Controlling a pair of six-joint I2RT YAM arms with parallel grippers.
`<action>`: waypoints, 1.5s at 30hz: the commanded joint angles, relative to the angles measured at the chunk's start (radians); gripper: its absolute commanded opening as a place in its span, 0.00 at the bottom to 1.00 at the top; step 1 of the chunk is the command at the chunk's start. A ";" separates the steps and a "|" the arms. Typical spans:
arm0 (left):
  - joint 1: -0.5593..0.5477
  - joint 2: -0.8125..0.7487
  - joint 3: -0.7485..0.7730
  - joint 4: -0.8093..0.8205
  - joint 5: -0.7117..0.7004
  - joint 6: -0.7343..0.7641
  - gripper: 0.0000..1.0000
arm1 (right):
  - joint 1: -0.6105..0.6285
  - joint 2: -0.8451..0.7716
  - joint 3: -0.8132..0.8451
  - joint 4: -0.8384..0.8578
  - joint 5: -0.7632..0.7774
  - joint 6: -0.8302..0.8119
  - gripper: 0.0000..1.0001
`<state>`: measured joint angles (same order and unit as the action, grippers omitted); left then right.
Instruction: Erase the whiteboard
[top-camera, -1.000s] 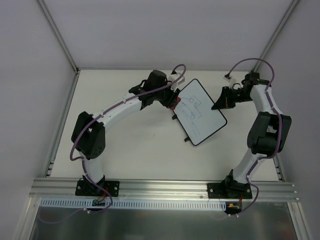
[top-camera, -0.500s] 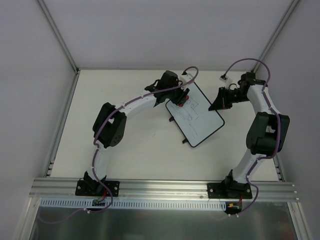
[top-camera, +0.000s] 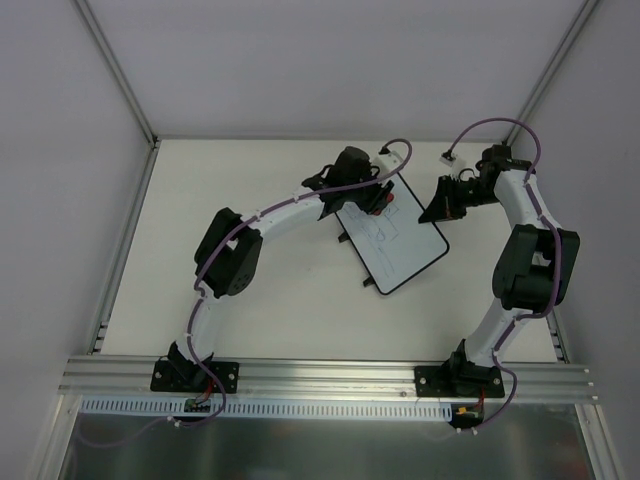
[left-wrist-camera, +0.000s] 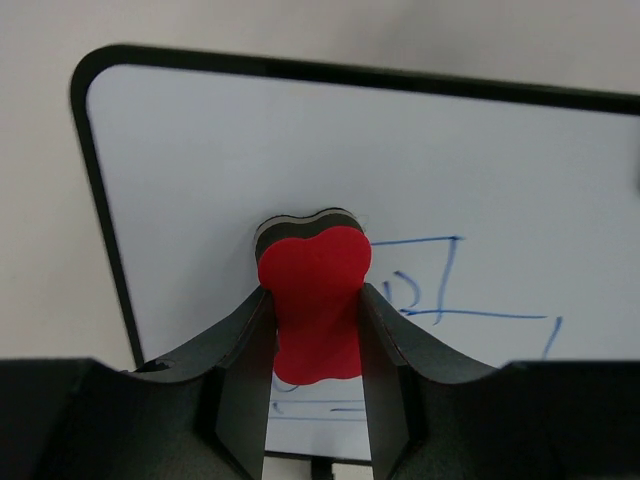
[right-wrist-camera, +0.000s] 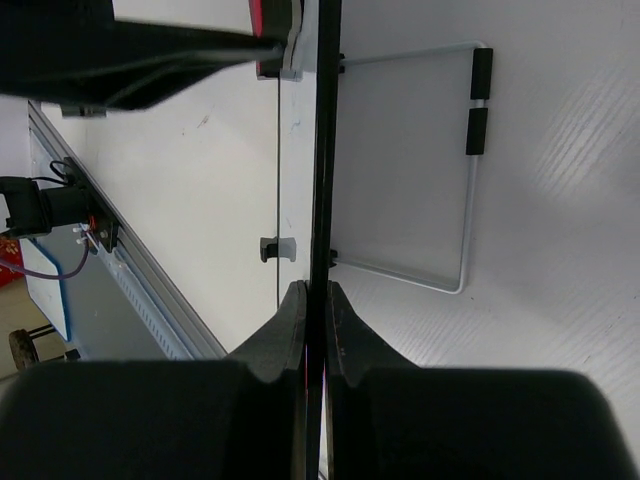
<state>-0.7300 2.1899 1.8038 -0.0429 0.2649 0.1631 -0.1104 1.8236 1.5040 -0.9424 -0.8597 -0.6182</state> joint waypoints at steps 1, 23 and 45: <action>-0.115 0.030 0.016 0.075 0.085 -0.046 0.00 | 0.060 -0.007 -0.034 -0.056 0.064 -0.083 0.00; 0.075 0.090 0.026 0.055 -0.033 -0.186 0.00 | 0.060 -0.007 -0.036 -0.056 0.068 -0.091 0.00; -0.235 -0.035 -0.176 0.029 0.013 -0.151 0.00 | 0.058 0.002 -0.016 -0.052 0.065 -0.094 0.00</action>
<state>-0.8886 2.1258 1.6993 0.0471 0.2073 0.0216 -0.1093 1.8236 1.4990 -0.9688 -0.8371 -0.6197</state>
